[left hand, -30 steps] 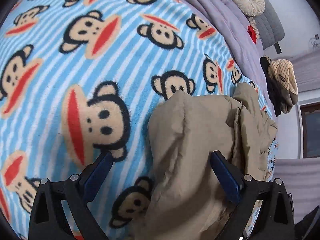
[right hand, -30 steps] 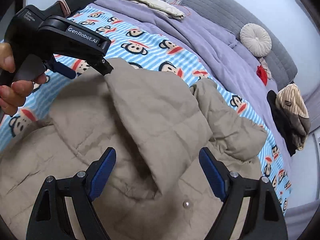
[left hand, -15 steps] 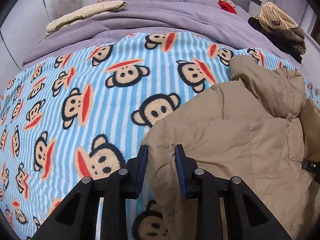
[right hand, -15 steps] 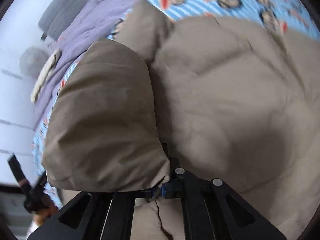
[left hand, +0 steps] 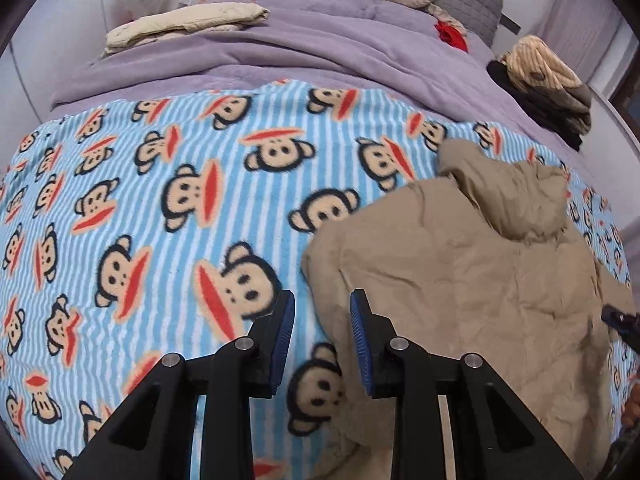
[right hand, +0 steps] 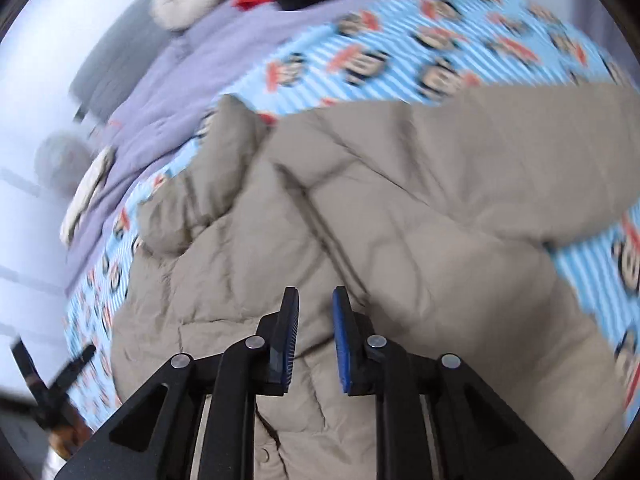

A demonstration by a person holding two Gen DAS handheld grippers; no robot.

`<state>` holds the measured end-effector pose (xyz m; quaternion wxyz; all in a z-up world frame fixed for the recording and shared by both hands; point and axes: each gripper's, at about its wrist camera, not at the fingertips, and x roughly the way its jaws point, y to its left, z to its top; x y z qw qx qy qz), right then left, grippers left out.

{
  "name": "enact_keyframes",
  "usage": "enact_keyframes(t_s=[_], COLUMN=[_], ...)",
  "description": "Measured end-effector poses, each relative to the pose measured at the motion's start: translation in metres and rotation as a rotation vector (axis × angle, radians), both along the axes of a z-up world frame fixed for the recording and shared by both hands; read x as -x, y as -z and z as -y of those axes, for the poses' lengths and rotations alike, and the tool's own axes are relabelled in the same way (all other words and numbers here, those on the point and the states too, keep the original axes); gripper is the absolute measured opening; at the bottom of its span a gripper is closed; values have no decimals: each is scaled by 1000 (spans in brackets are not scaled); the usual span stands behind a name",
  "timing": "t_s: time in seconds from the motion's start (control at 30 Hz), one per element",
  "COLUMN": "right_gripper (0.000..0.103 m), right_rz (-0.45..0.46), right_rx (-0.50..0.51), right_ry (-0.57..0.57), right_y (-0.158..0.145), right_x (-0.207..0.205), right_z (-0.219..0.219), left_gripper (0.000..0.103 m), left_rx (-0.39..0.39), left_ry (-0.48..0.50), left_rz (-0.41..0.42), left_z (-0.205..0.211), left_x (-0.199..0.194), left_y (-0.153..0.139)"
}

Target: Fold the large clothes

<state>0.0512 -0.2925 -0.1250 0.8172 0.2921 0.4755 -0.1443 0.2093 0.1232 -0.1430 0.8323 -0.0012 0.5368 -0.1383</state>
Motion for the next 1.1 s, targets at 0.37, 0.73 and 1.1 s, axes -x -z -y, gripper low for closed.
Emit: enact_keyframes(t_s=[0.37,0.73,1.1], right_gripper=[13,13,14], right_rz=[-193,-174,-221], right_rx=[55,50,136], right_ry=[-151,-127,-159], right_y=[59,54,55], right_x=[-38,-31,-37], right_z=[-21,-26,-45], left_gripper=[52,52,62], left_rx=[-105,-131,-222], left_ry=[-40,77,-149], left_rz=[-17,-58,-7], left_z=[-5,14,-57], left_x=[35,85,66], left_y=[22,45,40])
